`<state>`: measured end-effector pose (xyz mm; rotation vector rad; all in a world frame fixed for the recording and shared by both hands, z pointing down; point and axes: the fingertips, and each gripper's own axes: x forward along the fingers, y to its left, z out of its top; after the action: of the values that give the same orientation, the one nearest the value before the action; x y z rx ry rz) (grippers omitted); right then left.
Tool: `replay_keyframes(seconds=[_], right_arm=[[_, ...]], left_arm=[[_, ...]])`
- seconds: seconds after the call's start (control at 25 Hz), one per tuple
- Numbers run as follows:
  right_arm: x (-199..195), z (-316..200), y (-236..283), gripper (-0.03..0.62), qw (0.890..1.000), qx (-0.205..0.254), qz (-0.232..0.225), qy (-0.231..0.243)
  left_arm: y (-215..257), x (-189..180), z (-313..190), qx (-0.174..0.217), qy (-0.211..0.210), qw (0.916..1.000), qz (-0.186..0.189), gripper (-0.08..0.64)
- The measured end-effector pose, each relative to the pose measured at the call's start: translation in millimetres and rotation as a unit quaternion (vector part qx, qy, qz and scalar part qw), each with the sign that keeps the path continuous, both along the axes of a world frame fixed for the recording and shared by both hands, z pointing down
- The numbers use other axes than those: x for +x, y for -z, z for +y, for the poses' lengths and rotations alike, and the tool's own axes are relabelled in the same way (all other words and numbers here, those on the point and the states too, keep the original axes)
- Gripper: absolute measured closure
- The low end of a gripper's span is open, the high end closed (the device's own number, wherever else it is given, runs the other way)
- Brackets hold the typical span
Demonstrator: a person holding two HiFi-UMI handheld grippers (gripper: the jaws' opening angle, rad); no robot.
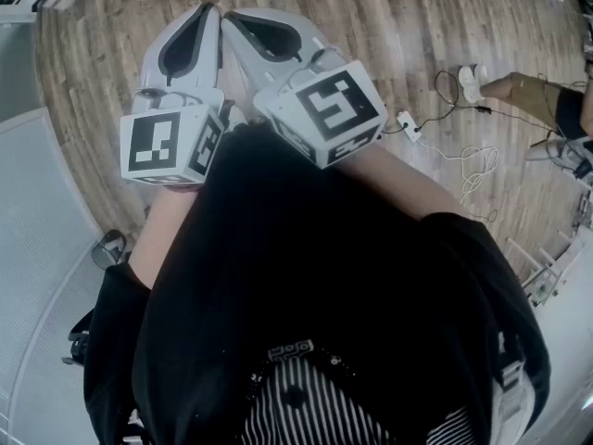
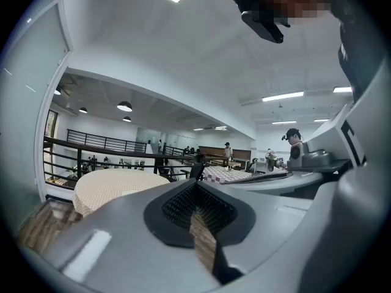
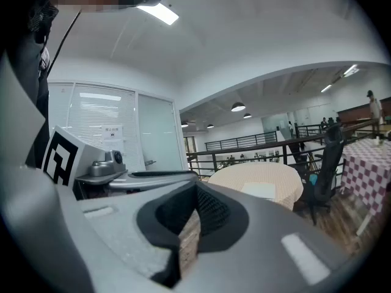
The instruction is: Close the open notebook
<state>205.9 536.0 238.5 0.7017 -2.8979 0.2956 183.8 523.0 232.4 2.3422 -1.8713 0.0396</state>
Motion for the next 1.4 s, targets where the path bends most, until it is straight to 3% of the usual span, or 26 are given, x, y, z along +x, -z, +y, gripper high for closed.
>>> replay_keyframes(seconds=[0.24,0.44,0.68,0.96,1.4], right_arm=[[22.5,-10.3,-1.0,0.591,1.0,0.006,-0.002,0.0],[48.9,-27.7,-5.8,0.592,0.999,-0.017,-0.038,-0.013],[76.3,-27.9,-10.4,0.592,0.998,-0.017,-0.055,-0.008],[79.5,-41.5,-8.4,0.592,0.997,-0.028,-0.071,-0.006],[77.8,-70.2,-10.3,0.592,0.997,-0.026,-0.059,-0.042]], left_arm=[[-2.3,21.7,-10.4,0.0,0.0,1.0,-0.003,0.56],[-3.4,49.6,-19.8,0.007,-0.008,0.9993,-0.036,0.56],[-8.5,75.7,-24.9,0.003,-0.003,0.9989,-0.046,0.56],[-6.1,80.1,-33.9,-0.004,0.0,0.9982,-0.06,0.56],[-11.6,78.2,-63.6,-0.003,-0.035,0.9987,-0.038,0.558]])
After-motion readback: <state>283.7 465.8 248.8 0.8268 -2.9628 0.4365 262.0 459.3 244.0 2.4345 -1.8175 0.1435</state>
